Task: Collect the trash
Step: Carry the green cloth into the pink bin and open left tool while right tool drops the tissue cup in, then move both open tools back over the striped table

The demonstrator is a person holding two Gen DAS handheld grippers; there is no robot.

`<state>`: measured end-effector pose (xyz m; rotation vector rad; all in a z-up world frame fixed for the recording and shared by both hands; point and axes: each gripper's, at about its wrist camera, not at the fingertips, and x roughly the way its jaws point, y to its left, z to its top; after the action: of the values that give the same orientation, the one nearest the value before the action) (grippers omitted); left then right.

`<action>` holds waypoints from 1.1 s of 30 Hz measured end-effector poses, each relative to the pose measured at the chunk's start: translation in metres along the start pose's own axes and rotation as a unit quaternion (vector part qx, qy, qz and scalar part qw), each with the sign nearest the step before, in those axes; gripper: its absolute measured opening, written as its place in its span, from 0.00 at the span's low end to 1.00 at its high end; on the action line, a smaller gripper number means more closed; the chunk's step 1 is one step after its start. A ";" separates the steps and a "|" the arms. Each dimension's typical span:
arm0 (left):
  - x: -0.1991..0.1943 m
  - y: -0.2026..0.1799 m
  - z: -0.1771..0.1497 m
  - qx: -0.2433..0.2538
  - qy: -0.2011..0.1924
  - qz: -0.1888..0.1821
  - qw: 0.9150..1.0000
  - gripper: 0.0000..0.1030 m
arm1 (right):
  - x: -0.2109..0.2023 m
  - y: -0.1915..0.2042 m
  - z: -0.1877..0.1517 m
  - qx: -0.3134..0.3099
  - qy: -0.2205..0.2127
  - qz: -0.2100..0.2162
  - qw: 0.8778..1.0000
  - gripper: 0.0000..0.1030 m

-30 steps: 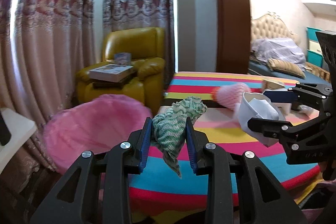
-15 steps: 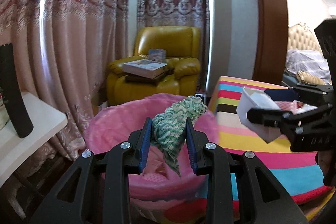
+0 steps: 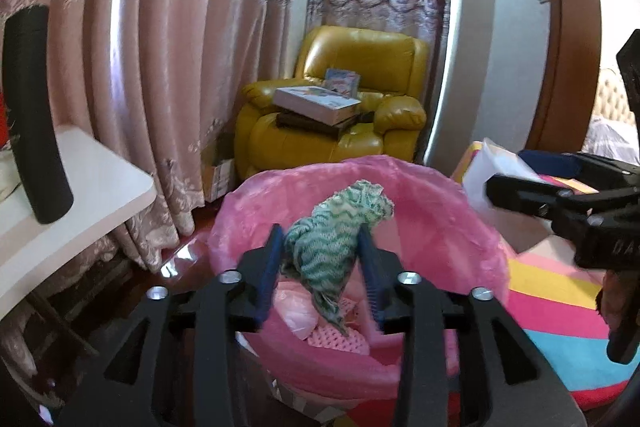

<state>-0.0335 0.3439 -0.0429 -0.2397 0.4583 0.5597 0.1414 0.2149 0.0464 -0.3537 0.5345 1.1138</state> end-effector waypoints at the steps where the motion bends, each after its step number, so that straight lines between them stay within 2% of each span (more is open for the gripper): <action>1: -0.001 0.002 -0.001 -0.004 -0.003 0.003 1.000 0.51 | -0.001 -0.003 0.000 0.008 -0.003 0.001 1.000 0.79; 3: -0.004 0.004 -0.004 -0.010 -0.011 0.010 1.000 0.68 | -0.006 -0.012 -0.003 0.028 -0.008 0.008 1.000 0.85; 6: -0.007 0.005 -0.007 -0.014 -0.019 0.019 1.000 0.80 | -0.020 -0.026 -0.011 0.041 -0.016 0.001 0.999 0.86; 9: -0.011 0.001 -0.010 -0.014 -0.023 0.024 0.999 0.86 | -0.036 -0.039 -0.023 0.053 -0.021 -0.007 0.998 0.86; 14: -0.016 -0.016 -0.013 0.003 -0.024 0.019 1.000 0.86 | -0.058 -0.053 -0.047 0.049 -0.021 -0.028 0.998 0.86; 19: -0.021 -0.035 -0.013 0.013 -0.028 -0.005 1.000 0.87 | -0.078 -0.066 -0.072 0.045 -0.020 -0.049 0.998 0.86; 25: -0.022 -0.077 -0.016 0.038 -0.014 -0.054 0.998 0.87 | -0.104 -0.087 -0.101 0.052 -0.013 -0.093 0.994 0.86; 33: -0.018 -0.160 -0.024 0.099 0.010 -0.128 0.987 0.87 | -0.157 -0.128 -0.141 0.080 -0.016 -0.162 0.983 0.86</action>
<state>0.0340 0.1958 -0.0405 -0.1119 0.4907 0.2585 0.1729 -0.0286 0.0205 -0.2698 0.5139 0.7557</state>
